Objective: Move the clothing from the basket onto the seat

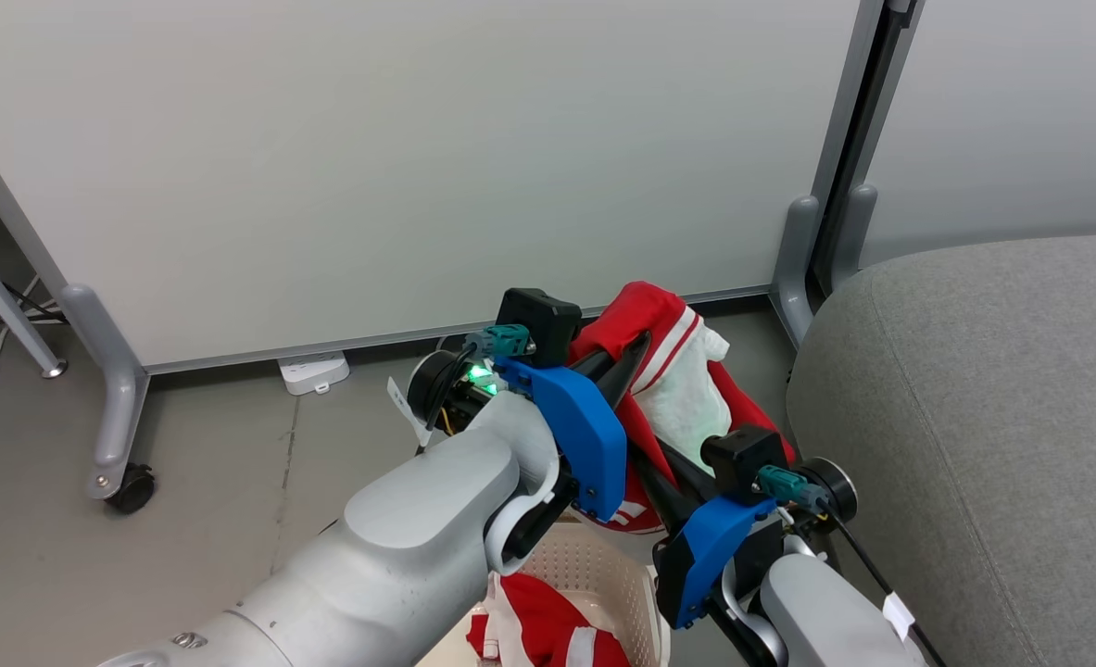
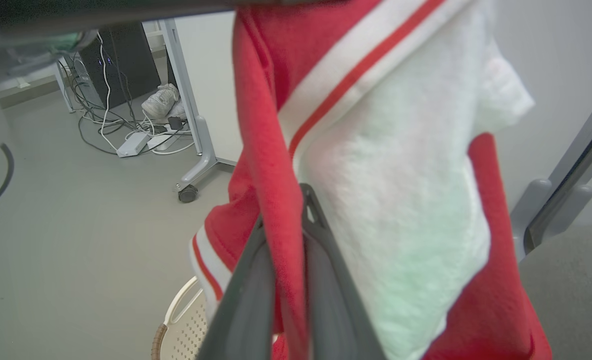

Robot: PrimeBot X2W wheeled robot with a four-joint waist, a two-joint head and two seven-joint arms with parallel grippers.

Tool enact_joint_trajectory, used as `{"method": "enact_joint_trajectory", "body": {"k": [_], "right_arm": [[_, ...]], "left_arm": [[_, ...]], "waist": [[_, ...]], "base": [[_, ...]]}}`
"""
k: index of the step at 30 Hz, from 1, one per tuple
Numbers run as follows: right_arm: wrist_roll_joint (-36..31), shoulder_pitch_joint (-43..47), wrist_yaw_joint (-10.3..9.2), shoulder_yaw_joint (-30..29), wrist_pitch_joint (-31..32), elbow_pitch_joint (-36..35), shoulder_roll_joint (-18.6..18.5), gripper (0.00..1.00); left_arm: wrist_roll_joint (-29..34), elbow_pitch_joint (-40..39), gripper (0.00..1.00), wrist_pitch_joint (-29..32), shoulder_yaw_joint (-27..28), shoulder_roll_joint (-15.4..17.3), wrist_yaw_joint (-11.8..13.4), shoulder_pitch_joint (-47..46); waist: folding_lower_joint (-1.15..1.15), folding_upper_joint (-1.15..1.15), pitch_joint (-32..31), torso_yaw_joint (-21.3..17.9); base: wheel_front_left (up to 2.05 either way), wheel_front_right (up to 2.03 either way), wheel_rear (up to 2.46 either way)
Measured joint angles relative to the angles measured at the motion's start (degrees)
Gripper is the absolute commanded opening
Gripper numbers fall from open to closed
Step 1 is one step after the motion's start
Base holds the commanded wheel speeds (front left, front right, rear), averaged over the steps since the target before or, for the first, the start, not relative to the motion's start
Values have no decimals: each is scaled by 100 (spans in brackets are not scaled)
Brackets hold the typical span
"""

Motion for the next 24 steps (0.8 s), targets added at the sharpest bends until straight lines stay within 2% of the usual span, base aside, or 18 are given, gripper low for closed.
{"method": "enact_joint_trajectory", "body": {"k": [17,19,20,24], "right_arm": [[49,-19,0,69,-52,75,1,0],[52,-19,0,69,-53,78,1,0],[63,-21,0,69,-59,78,1,0],[85,-36,0,68,-87,59,1,0]], "left_arm": [[-92,56,0,-58,-69,0,-19,-17],[-100,55,4,-123,-77,1,-24,-17],[-91,46,100,-210,-79,1,-35,-17],[7,57,100,-593,-79,1,-59,-9]], "waist": [[-1,0,-4,-49],[-1,0,-3,-52],[-1,0,-2,-54],[-1,0,2,-78]], "base": [[0,0,0],[0,0,0],[0,0,0],[0,0,0]]}}
